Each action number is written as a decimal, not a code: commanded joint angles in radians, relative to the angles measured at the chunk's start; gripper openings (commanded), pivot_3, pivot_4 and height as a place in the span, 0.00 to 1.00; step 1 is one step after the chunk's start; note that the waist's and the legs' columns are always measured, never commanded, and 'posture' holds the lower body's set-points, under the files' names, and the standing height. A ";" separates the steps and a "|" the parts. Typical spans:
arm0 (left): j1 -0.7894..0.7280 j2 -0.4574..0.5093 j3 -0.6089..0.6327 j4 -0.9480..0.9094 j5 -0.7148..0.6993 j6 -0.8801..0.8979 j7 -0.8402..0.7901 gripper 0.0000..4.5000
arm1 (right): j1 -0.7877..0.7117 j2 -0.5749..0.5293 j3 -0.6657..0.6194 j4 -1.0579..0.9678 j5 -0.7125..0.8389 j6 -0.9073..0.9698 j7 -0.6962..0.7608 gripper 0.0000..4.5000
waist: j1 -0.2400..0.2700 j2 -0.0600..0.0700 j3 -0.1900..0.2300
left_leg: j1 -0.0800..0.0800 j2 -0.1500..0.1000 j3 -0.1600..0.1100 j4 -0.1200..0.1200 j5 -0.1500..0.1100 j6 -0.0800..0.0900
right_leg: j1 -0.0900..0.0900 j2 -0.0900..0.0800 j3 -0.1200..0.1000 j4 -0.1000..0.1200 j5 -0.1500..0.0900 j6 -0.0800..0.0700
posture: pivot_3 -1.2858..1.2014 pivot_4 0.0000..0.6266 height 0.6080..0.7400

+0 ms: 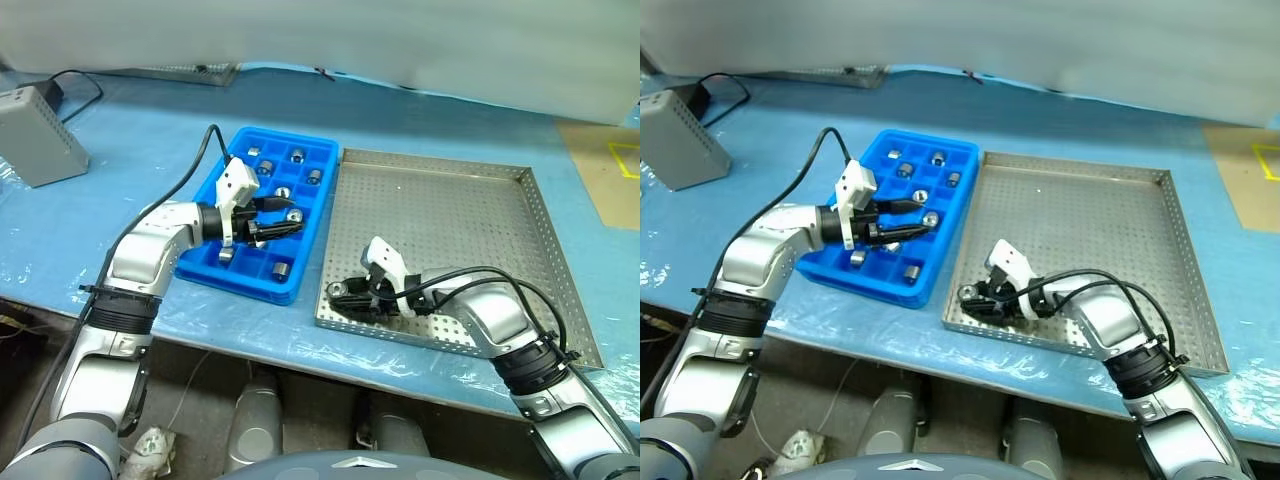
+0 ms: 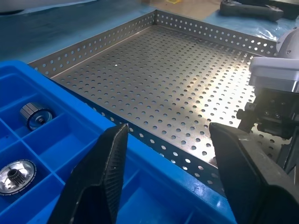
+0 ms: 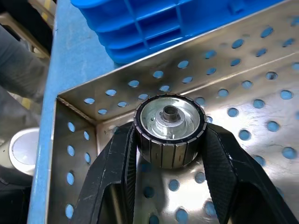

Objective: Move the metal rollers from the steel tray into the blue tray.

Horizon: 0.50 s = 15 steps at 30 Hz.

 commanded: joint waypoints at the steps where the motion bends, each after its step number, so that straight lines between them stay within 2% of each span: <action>1: -0.032 -0.027 0.057 -0.032 -0.080 0.042 0.011 0.65 | 0.021 -0.036 -0.170 -0.107 0.066 0.044 -0.047 0.36 | 0.002 0.000 0.000 | 0.000 0.000 0.000 0.000 0.000 0.000 | 0.000 0.000 0.000 0.000 0.000 0.000 | 0.58 0.24 1.00; 5: -0.054 -0.068 0.104 -0.004 -0.204 0.231 0.040 0.65 | 0.108 -0.077 -0.289 -0.246 0.100 0.094 -0.104 0.36 | 0.010 0.000 0.000 | 0.000 0.000 0.000 0.000 0.000 0.000 | 0.000 0.000 0.000 0.000 0.000 0.000 | 0.58 0.24 1.00; 8: -0.059 -0.100 0.112 0.082 -0.210 0.280 0.076 0.65 | 0.083 -0.061 -0.345 -0.327 0.129 0.137 -0.169 0.36 | 0.000 0.001 -0.001 | 0.001 0.000 0.001 0.000 0.000 0.001 | 0.000 0.001 0.000 0.000 0.000 0.000 | 0.57 0.24 1.00; 15: -0.091 -0.235 0.154 0.151 -0.365 0.530 0.114 0.65 | -0.017 -0.022 -0.332 -0.435 0.158 0.194 -0.265 0.36 | -0.006 0.001 -0.001 | 0.001 0.000 0.001 0.000 0.001 -0.001 | 0.000 0.001 0.000 0.000 0.000 0.000 | 0.55 0.24 1.00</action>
